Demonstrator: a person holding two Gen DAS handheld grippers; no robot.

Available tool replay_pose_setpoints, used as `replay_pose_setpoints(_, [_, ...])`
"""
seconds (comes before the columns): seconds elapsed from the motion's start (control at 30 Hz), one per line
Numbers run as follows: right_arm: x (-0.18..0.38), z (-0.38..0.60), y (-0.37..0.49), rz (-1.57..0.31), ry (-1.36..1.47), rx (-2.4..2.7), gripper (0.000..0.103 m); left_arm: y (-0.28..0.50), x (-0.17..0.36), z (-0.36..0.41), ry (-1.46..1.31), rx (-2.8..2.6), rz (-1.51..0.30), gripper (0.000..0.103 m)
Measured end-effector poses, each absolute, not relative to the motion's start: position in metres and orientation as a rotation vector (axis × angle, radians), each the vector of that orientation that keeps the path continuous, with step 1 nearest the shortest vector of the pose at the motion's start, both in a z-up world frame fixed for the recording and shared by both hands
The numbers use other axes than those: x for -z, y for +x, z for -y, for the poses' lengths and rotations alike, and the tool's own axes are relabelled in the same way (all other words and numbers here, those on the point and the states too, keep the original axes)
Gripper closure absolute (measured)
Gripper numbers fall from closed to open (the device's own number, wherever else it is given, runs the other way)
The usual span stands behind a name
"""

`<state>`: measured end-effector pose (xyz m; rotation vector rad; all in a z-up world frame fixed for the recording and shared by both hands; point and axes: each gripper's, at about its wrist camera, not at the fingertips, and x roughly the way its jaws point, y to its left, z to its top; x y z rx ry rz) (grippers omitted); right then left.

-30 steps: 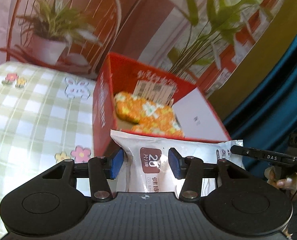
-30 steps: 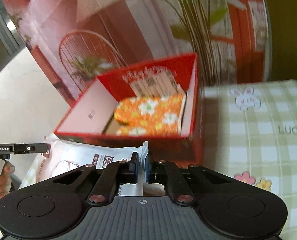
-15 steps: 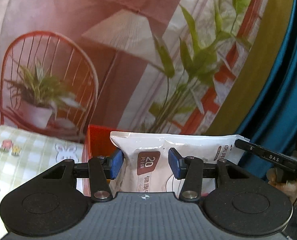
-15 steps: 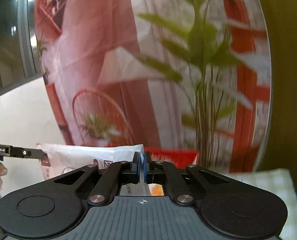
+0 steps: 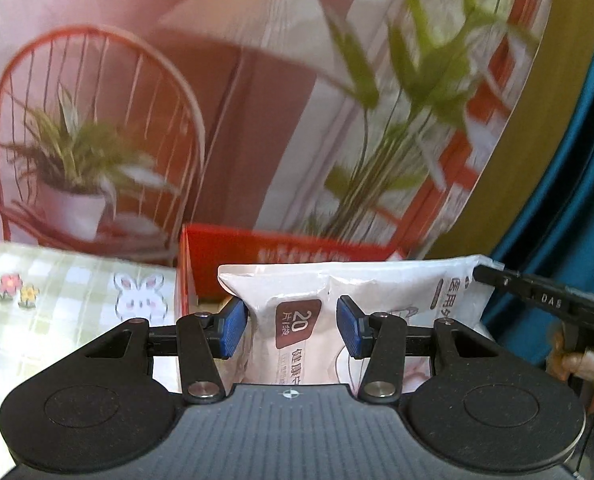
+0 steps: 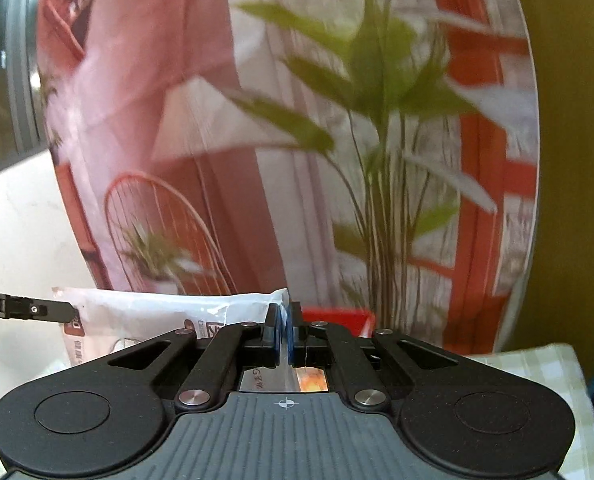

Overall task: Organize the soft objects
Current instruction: 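Carry the mask packet into the red box and open the right gripper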

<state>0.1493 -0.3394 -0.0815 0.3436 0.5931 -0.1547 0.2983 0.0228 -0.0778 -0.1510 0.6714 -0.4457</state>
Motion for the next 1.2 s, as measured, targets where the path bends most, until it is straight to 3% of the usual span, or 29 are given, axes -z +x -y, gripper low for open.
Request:
replay_pose_setpoints(0.33, [0.135,0.32,0.168,-0.796,0.25,0.141,0.099,0.318,0.111,-0.003,-0.025,0.399,-0.774,0.052])
replay_pose_setpoints(0.57, [0.139,0.309,0.183,-0.824,0.166,0.228,0.086,0.323,0.1,-0.013,0.021,0.325,-0.726,0.052])
replay_pose_setpoints(0.63, [0.135,0.307,0.185,-0.812,0.146,0.211,0.086,0.324,0.093,-0.014,0.043,0.303,-0.695,0.06])
replay_pose_setpoints(0.7, [0.132,0.305,0.188,-0.799,0.142,0.197,0.087,0.326,0.088,-0.012,0.048,0.305,-0.678,0.077])
replay_pose_setpoints(0.83, [0.133,0.305,0.201,-0.825,0.183,0.118,0.098,0.33,0.091,-0.001,0.051,0.347,-0.704,0.08])
replay_pose_setpoints(1.03, [0.148,0.295,0.205,-0.873,0.219,0.111,0.096,0.325,0.104,0.013,0.072,0.37,-0.732,0.079])
replay_pose_setpoints(1.2, [0.15,0.287,0.197,-0.876,0.221,0.138,0.089,0.309,0.104,0.015,0.093,0.371,-0.72,0.079])
